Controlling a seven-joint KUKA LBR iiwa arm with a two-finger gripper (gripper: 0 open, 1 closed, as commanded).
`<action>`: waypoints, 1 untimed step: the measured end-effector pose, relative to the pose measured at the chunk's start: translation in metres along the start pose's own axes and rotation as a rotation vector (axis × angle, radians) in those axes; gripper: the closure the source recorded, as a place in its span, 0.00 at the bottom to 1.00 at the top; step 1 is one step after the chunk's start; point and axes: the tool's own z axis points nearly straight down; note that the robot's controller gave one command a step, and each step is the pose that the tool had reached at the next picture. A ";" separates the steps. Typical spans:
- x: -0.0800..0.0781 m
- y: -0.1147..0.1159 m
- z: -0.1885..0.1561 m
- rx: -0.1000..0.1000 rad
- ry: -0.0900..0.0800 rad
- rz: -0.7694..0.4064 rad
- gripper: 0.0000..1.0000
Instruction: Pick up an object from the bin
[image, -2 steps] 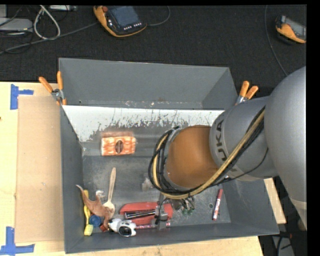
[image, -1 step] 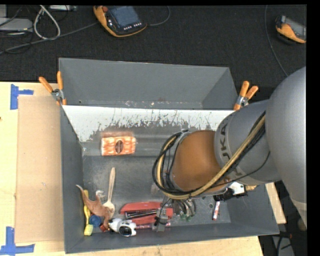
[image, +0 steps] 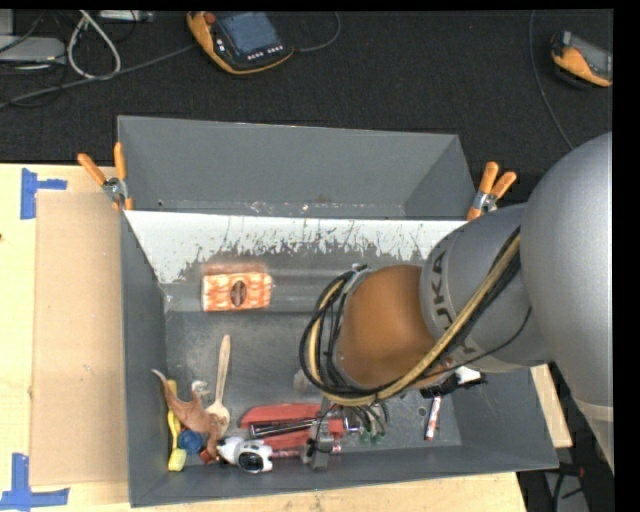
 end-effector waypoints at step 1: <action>0.005 0.008 0.007 0.000 0.001 0.131 1.00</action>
Offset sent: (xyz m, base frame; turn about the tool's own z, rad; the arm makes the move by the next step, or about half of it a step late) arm 0.0000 0.0000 0.0000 0.0000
